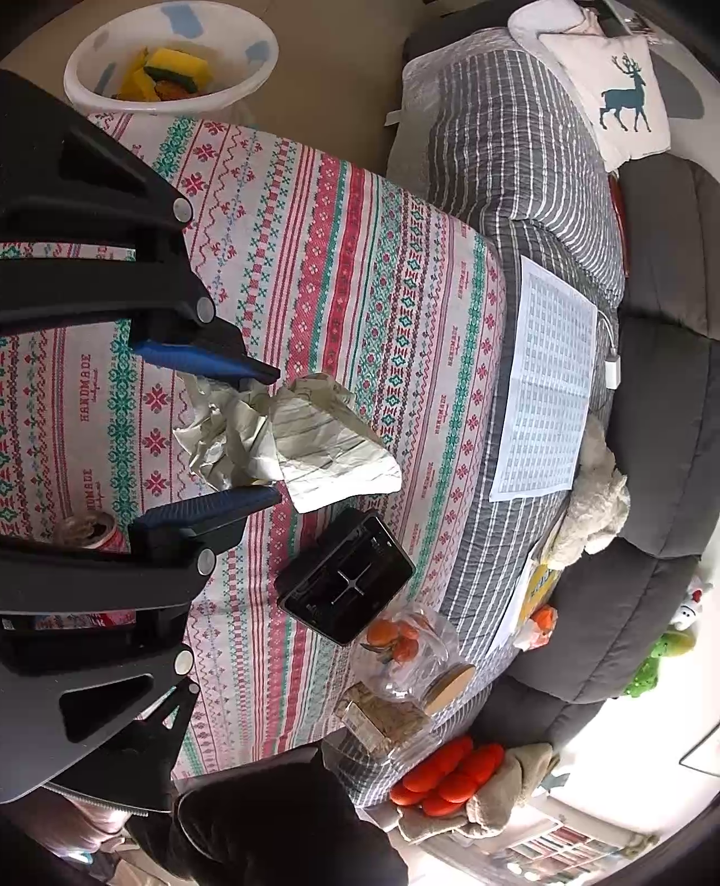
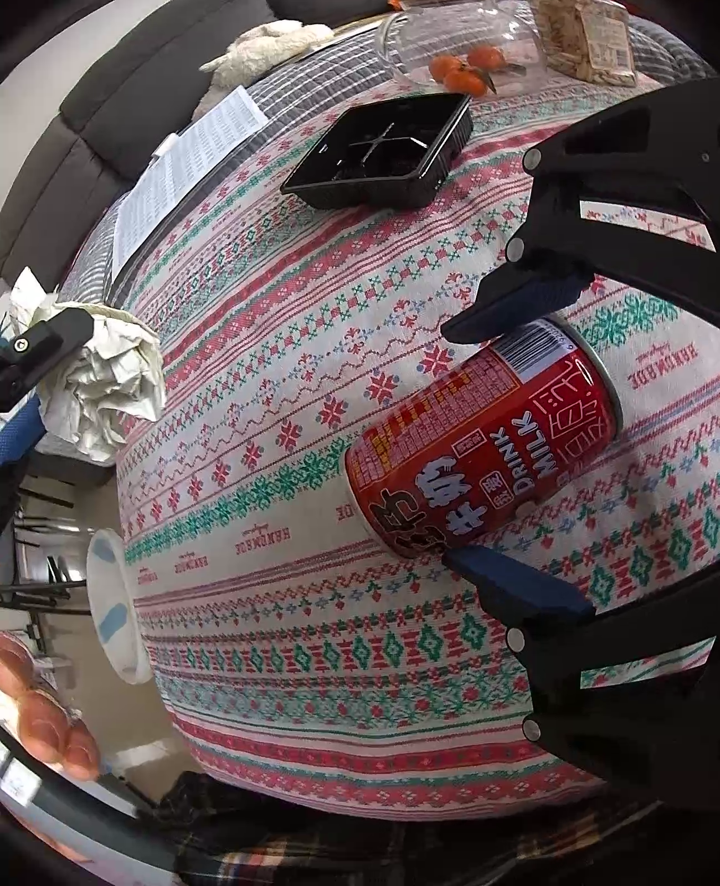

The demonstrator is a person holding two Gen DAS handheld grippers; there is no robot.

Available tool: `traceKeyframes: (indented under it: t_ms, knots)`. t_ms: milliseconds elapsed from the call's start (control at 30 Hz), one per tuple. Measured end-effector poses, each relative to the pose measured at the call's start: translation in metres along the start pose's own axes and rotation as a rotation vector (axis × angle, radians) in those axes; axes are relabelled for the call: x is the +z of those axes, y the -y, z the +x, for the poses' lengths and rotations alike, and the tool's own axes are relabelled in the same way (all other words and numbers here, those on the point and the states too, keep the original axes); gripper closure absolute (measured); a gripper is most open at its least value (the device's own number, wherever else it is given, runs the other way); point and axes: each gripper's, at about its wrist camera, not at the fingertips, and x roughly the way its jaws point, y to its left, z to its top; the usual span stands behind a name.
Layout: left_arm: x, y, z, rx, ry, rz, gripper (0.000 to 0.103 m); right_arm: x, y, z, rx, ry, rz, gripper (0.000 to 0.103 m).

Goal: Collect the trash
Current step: 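Grasp the red Drink Milk can with the right tool while the left tool holds the paper, then lift the paper and can and carry both toward the white bin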

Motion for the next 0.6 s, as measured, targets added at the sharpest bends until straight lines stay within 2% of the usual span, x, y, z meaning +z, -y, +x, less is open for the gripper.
traceKeyframes:
  t_ms: [167,300,467,600]
  knots:
    - [0.001,-0.002,-0.003,0.004,0.015,-0.017,0.065,-0.004,0.026,-0.006,0.048,0.029,0.183,0.041]
    - [0.000,-0.006,-0.005,0.014,0.021,-0.023,0.065,-0.007,0.048,-0.011,0.053,0.062,0.322,0.046]
    - [0.000,-0.010,-0.005,0.021,0.022,-0.029,0.065,-0.009,0.065,-0.017,0.043,0.103,0.451,0.047]
    - [-0.002,-0.008,-0.006,0.028,0.026,-0.016,0.065,-0.008,0.072,-0.013,0.002,0.103,0.502,0.048]
